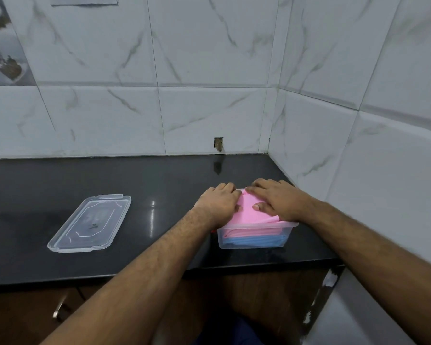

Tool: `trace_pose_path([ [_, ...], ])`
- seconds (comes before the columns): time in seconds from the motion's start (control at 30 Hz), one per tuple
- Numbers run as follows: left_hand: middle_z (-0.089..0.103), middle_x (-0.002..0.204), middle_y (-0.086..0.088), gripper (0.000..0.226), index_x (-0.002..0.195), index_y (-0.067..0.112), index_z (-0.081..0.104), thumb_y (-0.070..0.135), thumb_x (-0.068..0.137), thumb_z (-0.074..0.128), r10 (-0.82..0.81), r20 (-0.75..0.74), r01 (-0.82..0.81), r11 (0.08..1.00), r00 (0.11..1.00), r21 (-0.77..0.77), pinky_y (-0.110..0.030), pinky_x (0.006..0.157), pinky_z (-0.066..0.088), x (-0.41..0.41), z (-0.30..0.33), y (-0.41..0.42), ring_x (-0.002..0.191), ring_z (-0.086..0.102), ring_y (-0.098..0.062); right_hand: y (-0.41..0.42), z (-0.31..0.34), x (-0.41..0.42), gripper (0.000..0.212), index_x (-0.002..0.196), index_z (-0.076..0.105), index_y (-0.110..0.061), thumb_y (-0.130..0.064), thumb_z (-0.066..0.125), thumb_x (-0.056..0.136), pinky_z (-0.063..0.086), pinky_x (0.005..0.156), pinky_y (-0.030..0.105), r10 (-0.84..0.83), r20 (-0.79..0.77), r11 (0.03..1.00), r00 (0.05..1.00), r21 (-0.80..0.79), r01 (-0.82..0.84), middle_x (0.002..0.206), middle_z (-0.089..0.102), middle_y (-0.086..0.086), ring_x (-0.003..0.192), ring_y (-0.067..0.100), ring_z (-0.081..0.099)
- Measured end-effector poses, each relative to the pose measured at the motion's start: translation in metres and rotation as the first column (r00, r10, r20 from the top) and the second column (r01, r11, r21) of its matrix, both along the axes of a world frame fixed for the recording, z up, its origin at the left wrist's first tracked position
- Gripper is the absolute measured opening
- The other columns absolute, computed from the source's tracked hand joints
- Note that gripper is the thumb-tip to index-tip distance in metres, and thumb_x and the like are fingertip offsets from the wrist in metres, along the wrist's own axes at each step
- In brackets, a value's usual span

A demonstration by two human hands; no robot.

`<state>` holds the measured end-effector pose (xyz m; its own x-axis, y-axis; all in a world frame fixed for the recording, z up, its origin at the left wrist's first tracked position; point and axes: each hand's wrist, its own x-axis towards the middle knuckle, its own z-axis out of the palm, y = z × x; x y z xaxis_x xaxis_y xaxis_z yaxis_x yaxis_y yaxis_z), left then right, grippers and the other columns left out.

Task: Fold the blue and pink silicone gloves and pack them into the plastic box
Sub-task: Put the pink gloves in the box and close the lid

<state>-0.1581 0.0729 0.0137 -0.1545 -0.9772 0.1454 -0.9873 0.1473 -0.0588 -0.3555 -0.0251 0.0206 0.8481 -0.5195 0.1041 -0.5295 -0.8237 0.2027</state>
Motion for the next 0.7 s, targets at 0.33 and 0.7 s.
trace_pose_path([
  [0.33, 0.050, 0.100, 0.001, 0.031, 0.120, 0.020, 0.067, 0.031, 0.107, 0.042, 0.040, -0.016, -0.041, 0.994, 0.999, -0.102, -0.033, 0.084, 0.034, 0.002, -0.003, -0.024, 0.097, 0.046, -0.015, 0.011, -0.002, 0.004, 0.056, 0.151, 0.039, -0.023, -0.052, 0.041, 0.104, 0.049, 0.089, 0.032, -0.066, 0.108, 0.997, 0.992, 0.051, 0.061, 0.126, 0.046, -0.002, 0.097, 0.009, 0.047],
  [0.7, 0.048, 0.123, -0.008, 0.031, 0.113, 0.015, 0.068, 0.028, 0.106, 0.041, 0.199, -0.017, -0.199, 0.971, 0.980, -0.135, -0.045, 0.097, 0.041, -0.003, -0.007, -0.028, 0.115, 0.043, -0.024, 0.015, -0.004, 0.016, 0.033, 0.104, 0.064, -0.020, -0.039, 0.037, 0.109, 0.037, 0.063, 0.026, -0.320, 0.181, 0.937, 0.930, 0.206, 0.283, 0.098, 0.067, 0.000, 0.067, 0.008, 0.052],
])
